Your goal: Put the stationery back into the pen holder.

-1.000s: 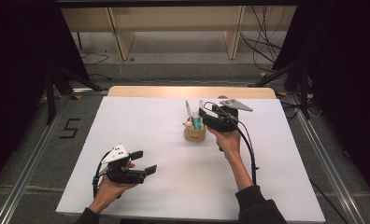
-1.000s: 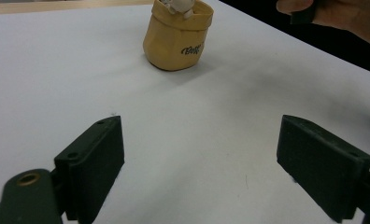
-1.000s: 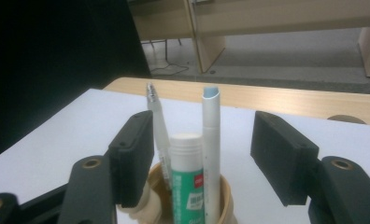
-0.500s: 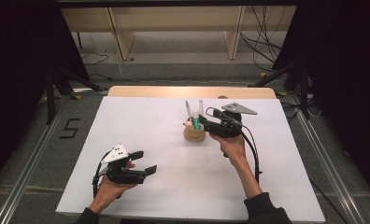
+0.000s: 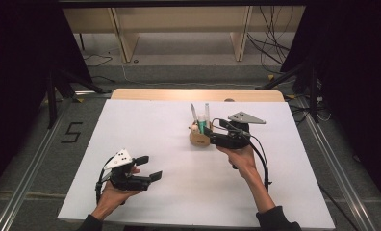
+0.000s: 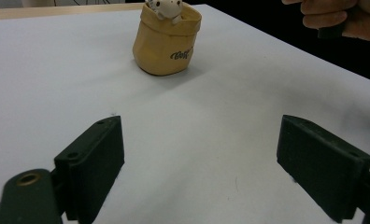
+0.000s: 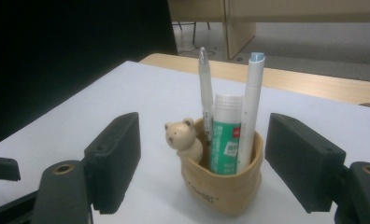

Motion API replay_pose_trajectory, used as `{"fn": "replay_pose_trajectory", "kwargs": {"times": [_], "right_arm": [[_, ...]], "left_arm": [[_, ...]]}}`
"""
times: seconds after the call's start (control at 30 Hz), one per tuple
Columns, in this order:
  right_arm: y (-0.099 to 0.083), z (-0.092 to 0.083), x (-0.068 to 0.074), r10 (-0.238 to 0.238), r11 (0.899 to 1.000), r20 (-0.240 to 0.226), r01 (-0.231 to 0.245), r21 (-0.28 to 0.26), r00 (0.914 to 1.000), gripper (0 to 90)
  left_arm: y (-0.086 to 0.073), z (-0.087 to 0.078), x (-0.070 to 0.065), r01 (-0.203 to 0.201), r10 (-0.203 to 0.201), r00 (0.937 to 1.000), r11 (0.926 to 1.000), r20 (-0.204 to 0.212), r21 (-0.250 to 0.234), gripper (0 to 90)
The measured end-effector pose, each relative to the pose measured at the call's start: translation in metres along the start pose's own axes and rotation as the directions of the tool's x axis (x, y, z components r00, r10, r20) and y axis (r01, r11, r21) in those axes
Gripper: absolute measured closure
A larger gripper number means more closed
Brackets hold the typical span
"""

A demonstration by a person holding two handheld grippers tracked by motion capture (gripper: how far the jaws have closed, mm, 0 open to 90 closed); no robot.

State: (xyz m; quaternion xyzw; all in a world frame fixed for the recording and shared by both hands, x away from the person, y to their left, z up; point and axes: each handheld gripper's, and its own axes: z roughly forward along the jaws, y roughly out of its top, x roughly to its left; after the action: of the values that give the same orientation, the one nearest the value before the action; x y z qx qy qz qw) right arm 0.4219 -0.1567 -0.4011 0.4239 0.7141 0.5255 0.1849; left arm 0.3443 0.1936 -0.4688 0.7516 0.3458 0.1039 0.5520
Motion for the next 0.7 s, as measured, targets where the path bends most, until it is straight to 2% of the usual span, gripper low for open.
{"fn": "replay_pose_trajectory", "kwargs": {"times": [0.7], "right_arm": [[-0.025,-0.029,0.004,-0.030,0.999,-0.043,0.031,0.016,0.9986,22.6]], "left_arm": [[0.001,-0.002,-0.002,-0.003,0.003,1.0000,1.0000,-0.005,0.000,14.6]]}}
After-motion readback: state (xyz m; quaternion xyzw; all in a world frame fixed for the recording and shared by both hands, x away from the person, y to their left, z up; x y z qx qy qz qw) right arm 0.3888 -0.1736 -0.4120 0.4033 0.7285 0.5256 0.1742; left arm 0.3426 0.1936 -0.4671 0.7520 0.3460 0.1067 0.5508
